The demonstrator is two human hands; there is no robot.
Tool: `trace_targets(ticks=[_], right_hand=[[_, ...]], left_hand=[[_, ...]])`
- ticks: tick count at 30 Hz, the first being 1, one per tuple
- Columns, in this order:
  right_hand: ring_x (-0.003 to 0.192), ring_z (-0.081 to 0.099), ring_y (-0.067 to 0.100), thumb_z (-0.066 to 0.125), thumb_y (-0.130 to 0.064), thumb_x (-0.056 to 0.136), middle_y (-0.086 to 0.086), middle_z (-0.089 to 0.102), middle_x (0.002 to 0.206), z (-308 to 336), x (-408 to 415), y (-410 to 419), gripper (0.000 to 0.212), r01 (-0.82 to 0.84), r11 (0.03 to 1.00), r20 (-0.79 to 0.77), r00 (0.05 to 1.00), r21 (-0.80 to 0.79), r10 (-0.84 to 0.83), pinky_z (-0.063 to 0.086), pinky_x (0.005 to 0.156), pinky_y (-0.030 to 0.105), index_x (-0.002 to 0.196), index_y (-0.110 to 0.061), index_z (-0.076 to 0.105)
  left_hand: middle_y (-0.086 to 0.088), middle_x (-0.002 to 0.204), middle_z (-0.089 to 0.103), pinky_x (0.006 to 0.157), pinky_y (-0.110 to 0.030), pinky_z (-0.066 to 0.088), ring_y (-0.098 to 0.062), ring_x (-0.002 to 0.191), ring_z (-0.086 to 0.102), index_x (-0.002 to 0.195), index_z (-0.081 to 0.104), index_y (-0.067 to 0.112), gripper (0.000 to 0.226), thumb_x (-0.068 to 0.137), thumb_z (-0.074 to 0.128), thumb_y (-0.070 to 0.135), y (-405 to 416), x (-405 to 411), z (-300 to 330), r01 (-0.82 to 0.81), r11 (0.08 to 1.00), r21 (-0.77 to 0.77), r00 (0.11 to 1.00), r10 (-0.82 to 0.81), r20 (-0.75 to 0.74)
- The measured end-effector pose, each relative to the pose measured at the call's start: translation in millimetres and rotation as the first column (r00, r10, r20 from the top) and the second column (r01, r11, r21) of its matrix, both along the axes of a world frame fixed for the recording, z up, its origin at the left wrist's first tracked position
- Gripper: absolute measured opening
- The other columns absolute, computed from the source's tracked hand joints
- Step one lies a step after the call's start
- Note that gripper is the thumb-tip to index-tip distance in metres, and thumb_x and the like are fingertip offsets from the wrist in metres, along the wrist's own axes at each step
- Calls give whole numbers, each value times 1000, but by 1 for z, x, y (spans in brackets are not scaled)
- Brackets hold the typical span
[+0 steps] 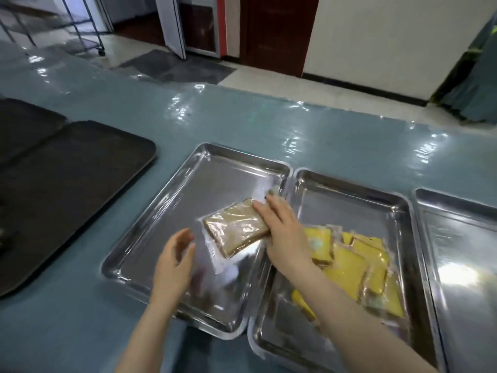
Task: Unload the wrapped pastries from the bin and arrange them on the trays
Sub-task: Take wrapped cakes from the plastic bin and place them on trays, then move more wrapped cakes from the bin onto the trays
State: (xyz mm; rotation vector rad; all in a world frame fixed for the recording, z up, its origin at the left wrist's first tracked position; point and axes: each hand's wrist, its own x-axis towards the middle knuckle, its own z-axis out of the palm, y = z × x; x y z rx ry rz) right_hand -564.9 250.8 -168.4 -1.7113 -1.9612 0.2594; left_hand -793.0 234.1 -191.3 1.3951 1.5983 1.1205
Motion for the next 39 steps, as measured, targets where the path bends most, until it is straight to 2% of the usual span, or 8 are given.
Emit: trace_targets(ticks=[6,10,15,19,21,29,36,39], right_hand=[[146,-2,20,52,7,77,-3,8,159,-41,-86,36,86,-89,964,-53,996,-251,78,5,118,42,147,-34,23],[143,14,10,57,-5,80,-9,28,153,-50,-93,31,72,-222,902,-221,964,-369,147,15,118,38,142,-35,36],[130,29,-3,54,-4,85,-20,46,135,-28,-77,18,51,-22,956,-343,936,-291,-83,19,111,24,127,-35,54],[118,40,-11,53,-5,88,-31,48,123,-5,-48,-3,46,69,962,-423,888,-264,-180,29,103,15,122,-36,55],[114,44,-13,53,-5,89,-36,50,116,5,-30,-19,45,123,961,-465,855,-249,-230,33,99,14,119,-38,56],[105,60,2,54,3,87,-16,67,107,39,68,-134,43,336,926,-662,657,-172,-361,51,90,36,106,-35,62],[94,66,9,54,10,86,-3,71,98,71,188,-294,36,539,838,-762,506,-87,-405,51,82,21,107,-18,62],[93,66,10,52,13,86,3,71,99,76,235,-358,35,608,788,-773,455,-94,-443,51,82,21,107,-13,62]], left_hand=[[3,116,63,93,-21,38,-8,109,56,120,58,17,25,97,47,14,34,-64,4,-56,998,-6,997,56,61],[8,116,64,93,-22,41,-2,108,57,120,58,20,26,95,50,17,48,-78,5,61,997,-53,995,-57,82],[3,108,66,82,-6,41,-3,101,60,117,57,14,27,92,54,4,56,-51,14,203,974,-98,968,-184,171],[12,107,66,75,-4,43,11,83,61,117,55,24,29,93,54,9,50,-13,24,384,917,-110,915,-362,177],[14,107,66,73,-2,42,13,91,59,119,55,28,29,93,54,14,45,6,29,445,890,-99,890,-426,164],[10,103,71,84,-16,46,-1,102,62,114,57,29,29,93,54,9,-19,118,57,611,791,-38,780,-593,199],[-5,104,69,88,-26,49,-16,103,64,115,56,15,28,92,51,-1,-144,273,98,719,688,97,638,-709,300],[-2,104,69,81,-15,48,-10,100,65,112,56,18,28,92,51,-1,-195,329,107,760,637,126,578,-753,315]])
